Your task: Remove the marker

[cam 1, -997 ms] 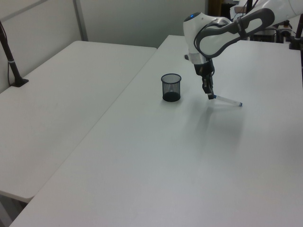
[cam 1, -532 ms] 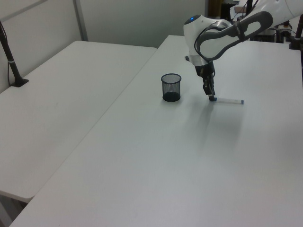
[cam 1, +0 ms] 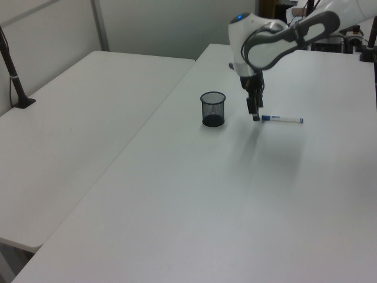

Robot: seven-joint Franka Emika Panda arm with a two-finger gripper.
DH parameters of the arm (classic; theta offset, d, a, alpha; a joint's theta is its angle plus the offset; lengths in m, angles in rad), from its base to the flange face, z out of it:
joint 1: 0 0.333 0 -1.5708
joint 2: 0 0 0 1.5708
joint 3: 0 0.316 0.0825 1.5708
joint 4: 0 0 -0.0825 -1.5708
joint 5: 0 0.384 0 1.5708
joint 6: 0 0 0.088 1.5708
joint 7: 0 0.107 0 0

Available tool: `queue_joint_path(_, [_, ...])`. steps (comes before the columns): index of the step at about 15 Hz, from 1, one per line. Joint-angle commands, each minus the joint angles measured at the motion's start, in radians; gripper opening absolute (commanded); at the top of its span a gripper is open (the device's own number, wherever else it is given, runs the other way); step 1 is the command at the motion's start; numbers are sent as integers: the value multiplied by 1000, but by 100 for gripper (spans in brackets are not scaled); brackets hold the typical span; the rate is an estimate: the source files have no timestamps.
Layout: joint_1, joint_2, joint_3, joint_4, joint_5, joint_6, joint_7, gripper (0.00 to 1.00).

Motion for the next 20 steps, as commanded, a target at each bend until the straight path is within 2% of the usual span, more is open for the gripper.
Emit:
queue_joint_path(1, [6, -164, 0, -29, -1, -64, 72, 100])
queue_joint_path(5, [5, -319, 5, -29, 0, -181, 73, 100])
queue_joint_path(7, [-4, -368, 34, -29, 2, -218, 75, 100])
queue_joint_path(9, [-47, -409, 75, -29, 0, -236, 118, 100])
queue_joint_path(12, [-90, -431, 120, -35, -11, -238, 210, 100])
queue_joint_path(20, [-92, -439, 114, -34, -9, -269, 250, 100])
